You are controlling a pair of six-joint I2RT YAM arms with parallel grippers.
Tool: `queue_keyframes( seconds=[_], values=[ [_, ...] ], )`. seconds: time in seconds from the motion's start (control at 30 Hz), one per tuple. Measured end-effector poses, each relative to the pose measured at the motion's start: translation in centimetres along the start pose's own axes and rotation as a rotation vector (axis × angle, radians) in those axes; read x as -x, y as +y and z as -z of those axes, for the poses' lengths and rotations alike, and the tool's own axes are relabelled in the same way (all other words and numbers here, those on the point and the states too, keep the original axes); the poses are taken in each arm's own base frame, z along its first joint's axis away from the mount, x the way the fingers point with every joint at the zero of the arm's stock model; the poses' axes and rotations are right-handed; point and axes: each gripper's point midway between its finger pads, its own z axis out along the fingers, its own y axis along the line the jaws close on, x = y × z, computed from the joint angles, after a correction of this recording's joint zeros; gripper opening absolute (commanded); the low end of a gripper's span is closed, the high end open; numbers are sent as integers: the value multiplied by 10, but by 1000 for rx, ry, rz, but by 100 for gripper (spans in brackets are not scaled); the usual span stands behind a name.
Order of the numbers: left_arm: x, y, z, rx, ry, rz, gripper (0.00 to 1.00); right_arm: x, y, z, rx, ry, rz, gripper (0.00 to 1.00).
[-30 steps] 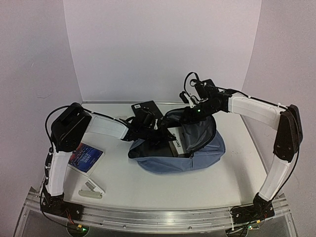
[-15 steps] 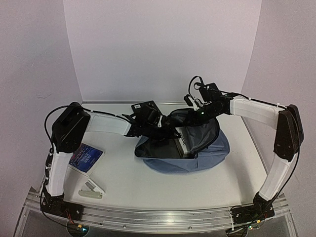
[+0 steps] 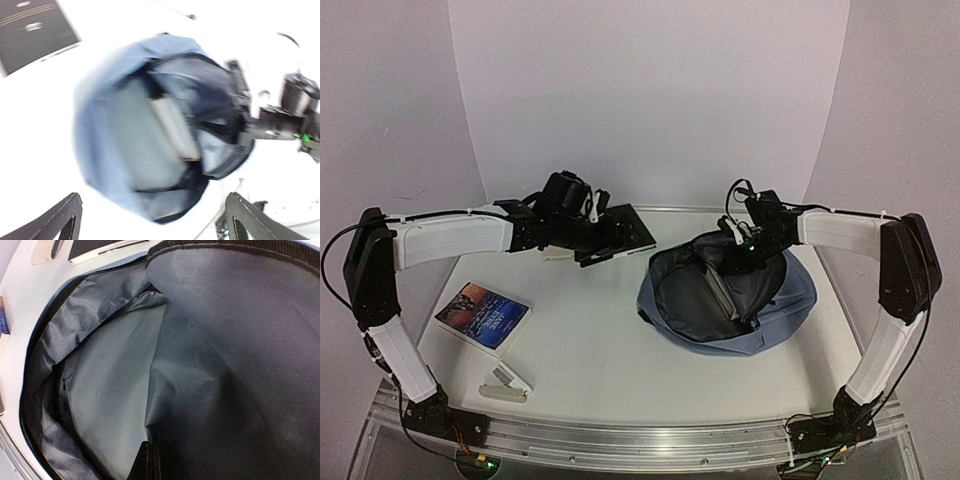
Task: Pack the student bag
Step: Pick up the stationery from the center of the board.
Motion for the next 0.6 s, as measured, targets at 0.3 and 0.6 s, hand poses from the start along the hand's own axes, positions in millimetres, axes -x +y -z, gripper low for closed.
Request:
queue_keyframes(
  seconds=[0.3,0.6],
  values=[
    [-15,130,32,341,2,147,100,-2,-4,2,-3,0,15,57],
    [-54,169,85,603,61,147,100,5,18,19,95,-32,31,92]
  ],
)
